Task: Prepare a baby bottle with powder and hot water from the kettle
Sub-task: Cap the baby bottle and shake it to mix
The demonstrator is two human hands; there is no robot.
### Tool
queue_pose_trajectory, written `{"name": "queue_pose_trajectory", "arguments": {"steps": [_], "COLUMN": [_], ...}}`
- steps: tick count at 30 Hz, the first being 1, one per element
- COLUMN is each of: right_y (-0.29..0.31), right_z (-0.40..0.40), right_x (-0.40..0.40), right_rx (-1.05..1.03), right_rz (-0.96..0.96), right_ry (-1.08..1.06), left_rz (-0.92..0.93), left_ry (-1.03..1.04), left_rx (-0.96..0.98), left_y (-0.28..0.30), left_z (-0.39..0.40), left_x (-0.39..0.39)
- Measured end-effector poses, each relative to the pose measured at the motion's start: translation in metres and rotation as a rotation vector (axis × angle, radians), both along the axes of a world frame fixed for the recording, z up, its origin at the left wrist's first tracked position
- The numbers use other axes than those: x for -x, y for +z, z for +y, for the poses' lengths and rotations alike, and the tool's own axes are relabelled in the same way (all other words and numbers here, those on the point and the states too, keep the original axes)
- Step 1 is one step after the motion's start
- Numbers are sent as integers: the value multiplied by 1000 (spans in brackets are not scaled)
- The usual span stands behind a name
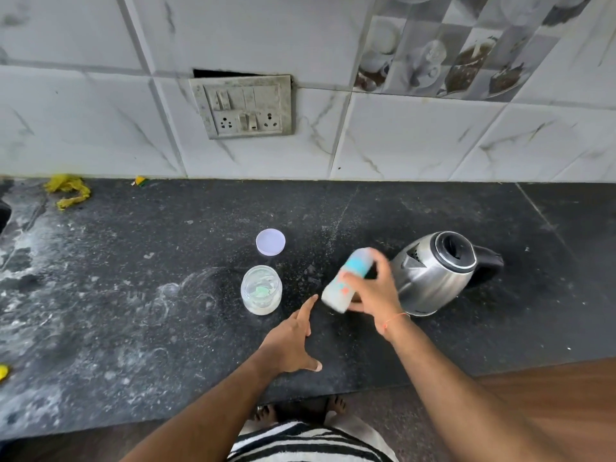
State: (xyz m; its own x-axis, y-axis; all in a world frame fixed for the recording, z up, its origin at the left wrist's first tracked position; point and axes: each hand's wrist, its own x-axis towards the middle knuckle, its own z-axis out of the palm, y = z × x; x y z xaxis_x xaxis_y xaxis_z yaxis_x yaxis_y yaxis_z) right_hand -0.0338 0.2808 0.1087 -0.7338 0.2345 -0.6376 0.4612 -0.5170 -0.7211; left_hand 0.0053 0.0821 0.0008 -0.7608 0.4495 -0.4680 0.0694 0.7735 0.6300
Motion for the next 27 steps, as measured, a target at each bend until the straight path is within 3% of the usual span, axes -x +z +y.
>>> {"name": "queue_pose_trajectory", "arguments": {"steps": [2,5,8,11,15,18,22,25,27], "right_y": [2,-1,4,0,2,-2,-4,-6,-6], "right_z": [-3,-5,-9,-5,-2,3,3,4,4], "right_x": [0,-3,2,0,2,-2,2,-1,3], "right_rx": [98,-77,109,-91,112,-69,129,-44,40], "right_rz": [-57,77,-73,96,-64,67,-81,36,-19], "right_ry": [27,-5,38,0,40,-12,19,11,24], "left_rz": [3,-6,3,-4,-17,-14,-21,-17,-22], "left_ry": [-6,-10,4,-7,-1,-7,3,3,19], "left_rx": [10,9,2,-1,0,-5,-3,1,1], "left_y": [-1,-1,-3,-1,-2,-1,-1,2,2], "left_z": [-1,2,1,1,-1,1,1,3,4], "left_x": [-1,2,0,2,1,3,3,3,2]}}
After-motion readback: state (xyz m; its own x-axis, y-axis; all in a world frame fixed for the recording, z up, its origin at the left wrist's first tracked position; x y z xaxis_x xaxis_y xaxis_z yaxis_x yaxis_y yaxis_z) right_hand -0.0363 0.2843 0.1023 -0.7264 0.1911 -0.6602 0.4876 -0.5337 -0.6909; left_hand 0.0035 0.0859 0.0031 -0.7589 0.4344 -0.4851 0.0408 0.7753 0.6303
